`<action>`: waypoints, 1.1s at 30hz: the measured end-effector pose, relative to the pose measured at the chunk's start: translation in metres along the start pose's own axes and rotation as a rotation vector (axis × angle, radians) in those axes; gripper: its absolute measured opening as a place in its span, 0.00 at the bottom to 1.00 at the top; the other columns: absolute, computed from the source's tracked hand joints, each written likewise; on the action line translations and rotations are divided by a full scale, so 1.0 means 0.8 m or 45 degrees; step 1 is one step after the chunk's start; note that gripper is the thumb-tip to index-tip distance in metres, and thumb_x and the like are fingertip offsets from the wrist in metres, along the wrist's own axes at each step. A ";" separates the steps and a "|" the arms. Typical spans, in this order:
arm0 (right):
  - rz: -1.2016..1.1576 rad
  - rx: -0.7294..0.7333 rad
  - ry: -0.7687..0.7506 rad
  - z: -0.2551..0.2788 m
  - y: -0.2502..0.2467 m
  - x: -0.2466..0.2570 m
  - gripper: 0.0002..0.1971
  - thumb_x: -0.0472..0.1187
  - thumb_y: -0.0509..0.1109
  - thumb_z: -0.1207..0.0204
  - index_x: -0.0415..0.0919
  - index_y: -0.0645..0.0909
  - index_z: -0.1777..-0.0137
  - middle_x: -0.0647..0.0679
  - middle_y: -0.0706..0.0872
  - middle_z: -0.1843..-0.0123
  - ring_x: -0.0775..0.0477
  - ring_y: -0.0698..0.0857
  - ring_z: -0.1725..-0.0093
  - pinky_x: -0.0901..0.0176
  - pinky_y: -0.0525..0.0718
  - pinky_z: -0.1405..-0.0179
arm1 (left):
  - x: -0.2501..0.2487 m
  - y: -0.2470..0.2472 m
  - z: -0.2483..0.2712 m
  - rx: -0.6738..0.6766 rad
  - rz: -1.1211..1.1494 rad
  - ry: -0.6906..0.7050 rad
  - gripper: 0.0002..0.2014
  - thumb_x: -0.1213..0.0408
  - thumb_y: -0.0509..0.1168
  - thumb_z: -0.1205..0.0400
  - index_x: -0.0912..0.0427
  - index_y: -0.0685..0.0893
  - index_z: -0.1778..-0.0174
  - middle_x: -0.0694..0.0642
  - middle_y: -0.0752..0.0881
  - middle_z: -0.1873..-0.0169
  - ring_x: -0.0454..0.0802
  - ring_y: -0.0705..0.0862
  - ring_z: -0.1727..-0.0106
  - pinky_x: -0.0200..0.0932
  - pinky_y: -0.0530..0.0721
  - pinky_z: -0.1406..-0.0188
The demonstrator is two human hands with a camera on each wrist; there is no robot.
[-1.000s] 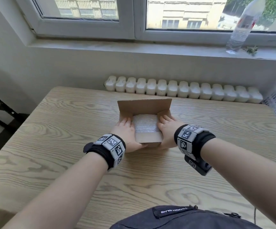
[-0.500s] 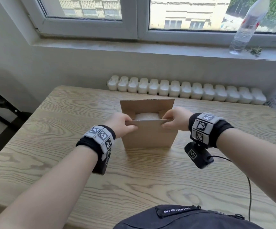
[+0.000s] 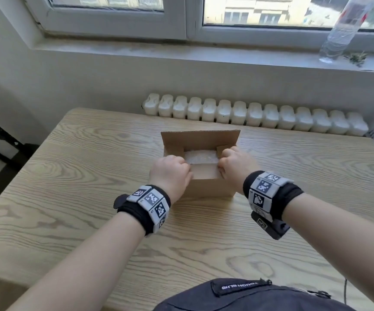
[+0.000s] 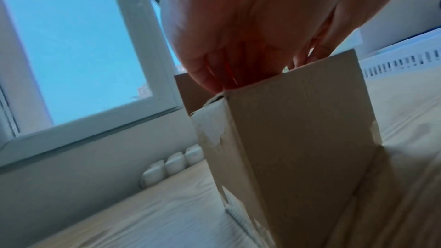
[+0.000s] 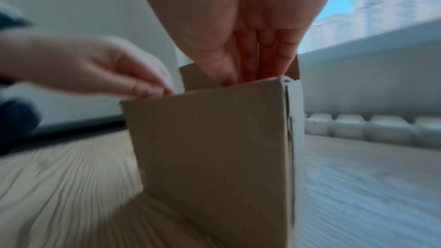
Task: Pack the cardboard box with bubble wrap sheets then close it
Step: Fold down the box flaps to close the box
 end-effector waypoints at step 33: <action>-0.020 0.156 0.086 -0.002 -0.010 0.010 0.24 0.56 0.55 0.19 0.45 0.71 0.28 0.47 0.73 0.26 0.44 0.69 0.25 0.47 0.62 0.24 | -0.011 -0.010 0.010 0.049 -0.092 -0.051 0.19 0.47 0.65 0.22 0.53 0.80 0.39 0.52 0.67 0.28 0.54 0.63 0.26 0.48 0.68 0.31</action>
Point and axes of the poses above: each hand's wrist, its own z-axis away from the middle knuckle, its own y-axis out of the palm, x = y × z, the point moved 5 cm from there along -z, towards the middle knuckle
